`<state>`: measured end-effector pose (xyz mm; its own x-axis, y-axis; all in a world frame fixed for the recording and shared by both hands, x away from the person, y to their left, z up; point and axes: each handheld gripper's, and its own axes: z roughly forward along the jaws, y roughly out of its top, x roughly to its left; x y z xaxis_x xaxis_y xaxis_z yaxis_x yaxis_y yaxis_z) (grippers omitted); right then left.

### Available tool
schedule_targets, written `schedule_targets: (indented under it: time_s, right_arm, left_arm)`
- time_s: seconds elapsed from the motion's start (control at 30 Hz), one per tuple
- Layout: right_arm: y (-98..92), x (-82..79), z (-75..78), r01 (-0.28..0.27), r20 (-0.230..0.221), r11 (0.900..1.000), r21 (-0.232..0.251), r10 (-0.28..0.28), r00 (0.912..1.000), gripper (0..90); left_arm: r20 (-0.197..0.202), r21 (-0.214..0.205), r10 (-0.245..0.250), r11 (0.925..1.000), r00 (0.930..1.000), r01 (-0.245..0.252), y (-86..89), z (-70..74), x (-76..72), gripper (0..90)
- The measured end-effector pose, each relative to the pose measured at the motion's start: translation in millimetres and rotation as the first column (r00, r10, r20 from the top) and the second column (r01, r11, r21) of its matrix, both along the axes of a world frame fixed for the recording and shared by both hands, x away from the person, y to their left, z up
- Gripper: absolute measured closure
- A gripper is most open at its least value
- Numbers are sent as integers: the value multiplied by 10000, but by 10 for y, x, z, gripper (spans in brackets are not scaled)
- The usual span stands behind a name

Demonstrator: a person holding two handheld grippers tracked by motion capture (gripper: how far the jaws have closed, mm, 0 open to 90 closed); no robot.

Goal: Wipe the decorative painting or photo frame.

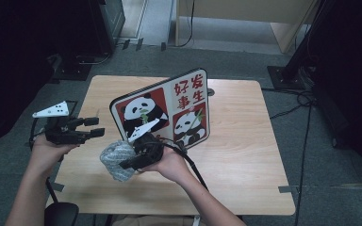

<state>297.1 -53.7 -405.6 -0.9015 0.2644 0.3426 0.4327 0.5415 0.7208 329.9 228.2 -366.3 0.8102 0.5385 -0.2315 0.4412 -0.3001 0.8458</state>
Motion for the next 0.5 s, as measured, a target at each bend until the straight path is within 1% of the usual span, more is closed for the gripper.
schedule_targets:
  time_s: [0.17,0.37,0.47,0.5]
  right_arm:
    - [-23,-10,-55,68,13,9998,171,-68,10000,593]
    - [-44,-20,-157,61,69,9999,148,-62,10000,592]
    - [-48,-22,-182,44,76,9999,166,-45,10000,592]
    - [-52,-29,-214,32,65,9999,169,-33,10000,592]
  left_arm:
    - [-19,-75,-49,10000,10000,49,-26,24,-11,392]
    - [58,-106,-302,9995,9995,302,-96,65,-35,400]
    - [40,-128,-430,9990,9991,431,-138,77,-44,401]
    - [-5,-174,-501,9986,9987,501,-167,81,-48,406]
